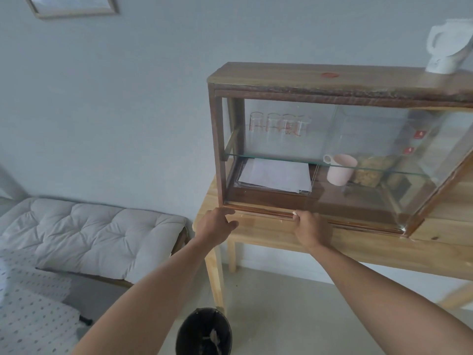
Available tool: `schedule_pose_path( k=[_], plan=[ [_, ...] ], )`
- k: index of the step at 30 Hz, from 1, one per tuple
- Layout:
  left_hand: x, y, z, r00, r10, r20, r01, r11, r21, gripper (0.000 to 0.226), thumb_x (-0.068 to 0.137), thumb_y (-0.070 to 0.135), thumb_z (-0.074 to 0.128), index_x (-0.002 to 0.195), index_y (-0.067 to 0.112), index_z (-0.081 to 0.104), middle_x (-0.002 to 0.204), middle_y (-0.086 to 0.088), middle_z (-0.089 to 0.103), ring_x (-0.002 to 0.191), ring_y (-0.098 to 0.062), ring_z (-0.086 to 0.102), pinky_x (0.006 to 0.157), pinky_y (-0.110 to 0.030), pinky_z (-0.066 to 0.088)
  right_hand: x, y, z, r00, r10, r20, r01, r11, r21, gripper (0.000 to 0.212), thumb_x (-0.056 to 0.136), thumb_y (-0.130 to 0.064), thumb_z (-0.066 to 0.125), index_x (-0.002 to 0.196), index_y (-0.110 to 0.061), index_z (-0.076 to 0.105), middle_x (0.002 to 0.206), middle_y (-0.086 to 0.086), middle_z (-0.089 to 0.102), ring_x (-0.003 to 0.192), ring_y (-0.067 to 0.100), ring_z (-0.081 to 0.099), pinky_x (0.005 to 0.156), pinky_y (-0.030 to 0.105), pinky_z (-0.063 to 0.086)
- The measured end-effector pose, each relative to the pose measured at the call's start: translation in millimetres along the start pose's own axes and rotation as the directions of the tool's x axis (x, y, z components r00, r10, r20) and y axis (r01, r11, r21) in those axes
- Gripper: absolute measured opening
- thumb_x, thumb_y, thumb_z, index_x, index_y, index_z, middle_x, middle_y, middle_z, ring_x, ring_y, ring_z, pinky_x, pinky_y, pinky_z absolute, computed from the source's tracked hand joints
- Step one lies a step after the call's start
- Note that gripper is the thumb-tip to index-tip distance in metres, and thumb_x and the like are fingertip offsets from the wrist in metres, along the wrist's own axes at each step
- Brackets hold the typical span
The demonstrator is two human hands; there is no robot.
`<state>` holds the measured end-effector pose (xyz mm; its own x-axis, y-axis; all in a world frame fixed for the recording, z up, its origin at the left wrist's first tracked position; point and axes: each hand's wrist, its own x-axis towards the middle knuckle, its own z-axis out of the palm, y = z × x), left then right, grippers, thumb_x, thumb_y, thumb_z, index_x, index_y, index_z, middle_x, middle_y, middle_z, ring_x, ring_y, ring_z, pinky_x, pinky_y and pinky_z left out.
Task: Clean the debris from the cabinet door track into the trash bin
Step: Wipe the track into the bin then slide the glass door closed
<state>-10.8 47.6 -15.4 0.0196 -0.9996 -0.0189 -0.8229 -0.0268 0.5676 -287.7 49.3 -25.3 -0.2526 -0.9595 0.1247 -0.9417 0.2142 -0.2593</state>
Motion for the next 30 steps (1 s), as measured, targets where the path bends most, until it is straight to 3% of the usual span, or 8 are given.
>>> schedule_pose_path(
  k=[7, 11, 15, 18, 22, 26, 30],
  plan=[
    [-8, -20, -4, 0.999, -0.045, -0.018, 0.045, 0.999, -0.014, 0.043, 0.098, 0.042, 0.073, 0.14, 0.031, 0.069, 0.092, 0.01, 0.071, 0.095, -0.021, 0.07, 0.088, -0.042, 0.062, 9, 1, 0, 0.999, 0.033, -0.021, -0.031, 0.997, 0.069, 0.021, 0.106, -0.037, 0.062, 0.11, -0.029, 0.08, 0.103, 0.01, 0.082, 0.099, 0.039, 0.076, 0.074, 0.037, 0.052],
    [-15, -28, -2, 1.0, 0.005, -0.023, -0.002, 0.996, 0.095, 0.044, 0.101, 0.041, 0.068, 0.143, 0.028, 0.068, 0.118, 0.003, 0.067, 0.113, -0.022, 0.063, 0.095, -0.044, 0.059, 11, -2, 1, 0.998, 0.064, -0.004, -0.063, 0.994, 0.094, 0.018, 0.105, -0.035, 0.062, 0.105, -0.026, 0.077, 0.104, 0.01, 0.081, 0.1, 0.039, 0.075, 0.075, 0.037, 0.054],
    [-22, -36, 4, 0.995, 0.096, 0.041, -0.104, 0.952, 0.288, 0.054, 0.103, 0.049, 0.061, 0.154, 0.03, 0.056, 0.158, -0.003, 0.047, 0.146, -0.03, 0.039, 0.118, -0.047, 0.039, 12, 1, 3, 0.999, 0.053, 0.001, -0.053, 0.994, 0.101, 0.018, 0.106, -0.036, 0.059, 0.106, -0.026, 0.074, 0.106, 0.009, 0.08, 0.102, 0.039, 0.074, 0.075, 0.038, 0.052],
    [-24, -41, 11, 0.989, 0.071, 0.126, -0.112, 0.93, 0.351, 0.066, 0.107, 0.058, 0.047, 0.166, 0.032, 0.032, 0.179, -0.005, 0.011, 0.164, -0.032, 0.009, 0.13, -0.051, 0.017, 13, 4, 4, 0.999, 0.041, 0.004, -0.041, 0.992, 0.119, 0.019, 0.106, -0.037, 0.059, 0.104, -0.026, 0.074, 0.106, 0.009, 0.08, 0.102, 0.039, 0.074, 0.073, 0.037, 0.049],
    [-24, -45, 20, 0.981, 0.04, 0.191, -0.117, 0.905, 0.409, 0.075, 0.108, 0.065, 0.03, 0.172, 0.031, 0.007, 0.179, -0.006, -0.012, 0.164, -0.031, -0.014, 0.132, -0.055, 0.0, 12, 8, 5, 0.999, 0.045, 0.0, -0.044, 0.986, 0.159, 0.018, 0.105, -0.038, 0.061, 0.103, -0.026, 0.075, 0.102, 0.009, 0.08, 0.099, 0.039, 0.074, 0.07, 0.036, 0.046],
    [-23, -45, 23, 0.977, 0.033, 0.211, -0.128, 0.884, 0.45, 0.075, 0.109, 0.066, 0.024, 0.171, 0.033, -0.002, 0.178, -0.005, -0.016, 0.163, -0.033, -0.017, 0.129, -0.064, -0.003, 9, 7, 5, 1.0, 0.016, -0.001, -0.015, 0.973, 0.232, 0.018, 0.104, -0.037, 0.063, 0.102, -0.024, 0.075, 0.096, 0.008, 0.081, 0.096, 0.039, 0.074, 0.068, 0.035, 0.045],
    [-18, -53, 18, 0.967, 0.063, 0.245, -0.176, 0.863, 0.474, 0.076, 0.108, 0.068, 0.018, 0.17, 0.034, -0.008, 0.178, -0.005, -0.017, 0.163, -0.032, -0.019, 0.13, -0.061, -0.004, -5, -4, 8, 1.0, -0.002, 0.022, -0.006, 0.935, 0.354, 0.017, 0.103, -0.038, 0.063, 0.101, -0.026, 0.075, 0.097, 0.001, 0.082, 0.096, 0.034, 0.073, 0.07, 0.036, 0.049]
  ],
)
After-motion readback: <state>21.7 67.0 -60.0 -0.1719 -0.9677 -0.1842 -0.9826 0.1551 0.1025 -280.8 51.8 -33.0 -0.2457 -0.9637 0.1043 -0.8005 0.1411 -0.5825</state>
